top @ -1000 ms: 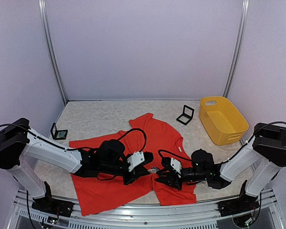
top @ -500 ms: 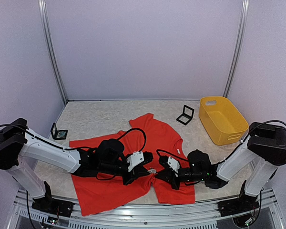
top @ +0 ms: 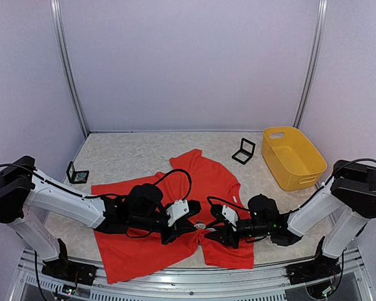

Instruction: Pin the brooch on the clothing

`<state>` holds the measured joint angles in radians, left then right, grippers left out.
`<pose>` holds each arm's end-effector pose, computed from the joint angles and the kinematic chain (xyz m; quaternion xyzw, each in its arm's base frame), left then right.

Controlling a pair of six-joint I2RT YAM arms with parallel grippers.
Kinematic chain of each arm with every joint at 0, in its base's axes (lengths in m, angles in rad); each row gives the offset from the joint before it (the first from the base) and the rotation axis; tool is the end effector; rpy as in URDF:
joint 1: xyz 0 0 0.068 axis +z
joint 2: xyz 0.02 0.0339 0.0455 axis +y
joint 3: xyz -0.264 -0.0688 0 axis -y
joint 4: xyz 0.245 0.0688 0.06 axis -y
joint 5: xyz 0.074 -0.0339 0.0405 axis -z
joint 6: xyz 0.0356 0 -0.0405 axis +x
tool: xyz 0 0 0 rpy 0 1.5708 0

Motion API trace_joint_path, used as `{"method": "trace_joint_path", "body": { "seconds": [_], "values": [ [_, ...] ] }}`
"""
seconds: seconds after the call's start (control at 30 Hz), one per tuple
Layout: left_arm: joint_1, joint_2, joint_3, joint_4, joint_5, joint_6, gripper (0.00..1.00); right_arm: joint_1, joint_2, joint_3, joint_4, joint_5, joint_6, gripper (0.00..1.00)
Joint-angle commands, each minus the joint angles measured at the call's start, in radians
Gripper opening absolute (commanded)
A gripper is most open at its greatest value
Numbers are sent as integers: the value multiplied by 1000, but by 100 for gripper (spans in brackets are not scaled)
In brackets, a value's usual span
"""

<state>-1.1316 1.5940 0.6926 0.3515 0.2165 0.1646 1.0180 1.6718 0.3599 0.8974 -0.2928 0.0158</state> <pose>0.1283 -0.2910 0.1657 0.5657 0.6597 -0.3093 0.3862 0.1311 0.2320 0.1112 -0.4679 0.6884 0.3734 0.4096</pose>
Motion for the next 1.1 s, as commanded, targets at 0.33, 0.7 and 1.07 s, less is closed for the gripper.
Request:
{"method": "trace_joint_path", "body": {
  "seconds": [0.33, 0.7, 1.07],
  "values": [
    [-14, -45, -11, 30, 10, 15, 0, -12, -28, 39, 48, -200, -88, 43],
    [-14, -44, -18, 36, 17, 15, 0, -69, 13, 58, 147, -297, -31, 21],
    [-22, -43, -16, 47, 36, 25, 0, -79, 61, 92, 151, -314, -19, 23]
  ]
}}
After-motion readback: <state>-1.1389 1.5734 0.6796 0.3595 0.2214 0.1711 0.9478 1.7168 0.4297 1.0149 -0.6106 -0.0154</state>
